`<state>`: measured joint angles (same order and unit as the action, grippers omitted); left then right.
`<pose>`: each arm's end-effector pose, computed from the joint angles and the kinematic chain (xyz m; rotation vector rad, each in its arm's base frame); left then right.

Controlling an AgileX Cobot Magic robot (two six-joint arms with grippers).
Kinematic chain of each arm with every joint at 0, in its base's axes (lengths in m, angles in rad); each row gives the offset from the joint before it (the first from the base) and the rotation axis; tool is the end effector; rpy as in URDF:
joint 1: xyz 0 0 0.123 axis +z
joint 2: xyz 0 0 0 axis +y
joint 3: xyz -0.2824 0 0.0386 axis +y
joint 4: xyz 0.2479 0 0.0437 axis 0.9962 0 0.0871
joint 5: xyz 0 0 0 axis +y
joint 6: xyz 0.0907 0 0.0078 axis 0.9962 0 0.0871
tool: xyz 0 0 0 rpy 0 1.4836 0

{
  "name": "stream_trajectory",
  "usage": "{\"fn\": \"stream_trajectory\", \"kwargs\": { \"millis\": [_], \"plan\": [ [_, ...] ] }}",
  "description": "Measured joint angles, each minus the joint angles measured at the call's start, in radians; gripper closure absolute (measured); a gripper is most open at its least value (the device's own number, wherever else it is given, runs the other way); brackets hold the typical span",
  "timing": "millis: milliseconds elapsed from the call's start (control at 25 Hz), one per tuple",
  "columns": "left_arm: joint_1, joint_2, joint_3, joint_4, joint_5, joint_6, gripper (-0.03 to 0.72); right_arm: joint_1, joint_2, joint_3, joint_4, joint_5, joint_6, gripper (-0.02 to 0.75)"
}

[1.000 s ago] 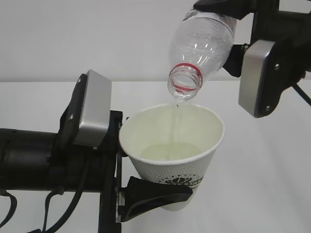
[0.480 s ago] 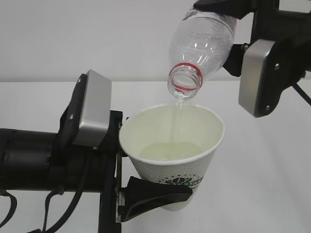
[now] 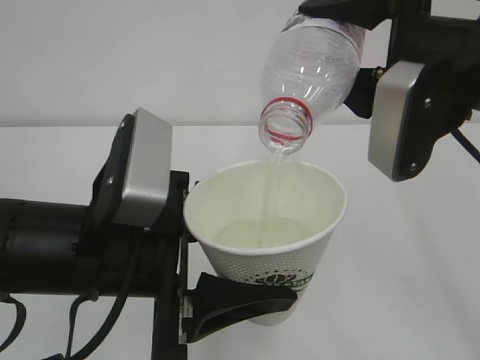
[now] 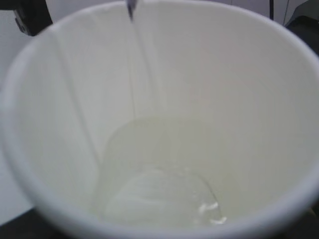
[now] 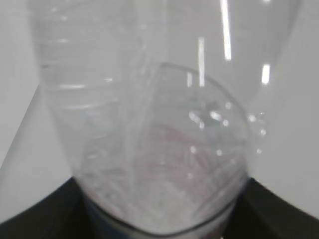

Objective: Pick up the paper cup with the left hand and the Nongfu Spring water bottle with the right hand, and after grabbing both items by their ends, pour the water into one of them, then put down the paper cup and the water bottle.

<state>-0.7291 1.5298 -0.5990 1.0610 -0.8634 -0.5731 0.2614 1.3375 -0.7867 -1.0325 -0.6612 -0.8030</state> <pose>0.1647 -0.2280 0.2122 1.3491 1.3795 -0.9823 0.2615 0.1195 0.3076 -1.5978 0.5309 -0.6559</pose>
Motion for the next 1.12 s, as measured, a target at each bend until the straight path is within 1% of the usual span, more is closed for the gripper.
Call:
{"fn": "stream_trajectory", "kwargs": {
  "millis": [1120],
  "plan": [
    [0.000, 0.000, 0.000, 0.000, 0.000, 0.000, 0.197, 0.000, 0.000, 0.000, 0.000, 0.000, -0.008, 0.269]
  ]
}}
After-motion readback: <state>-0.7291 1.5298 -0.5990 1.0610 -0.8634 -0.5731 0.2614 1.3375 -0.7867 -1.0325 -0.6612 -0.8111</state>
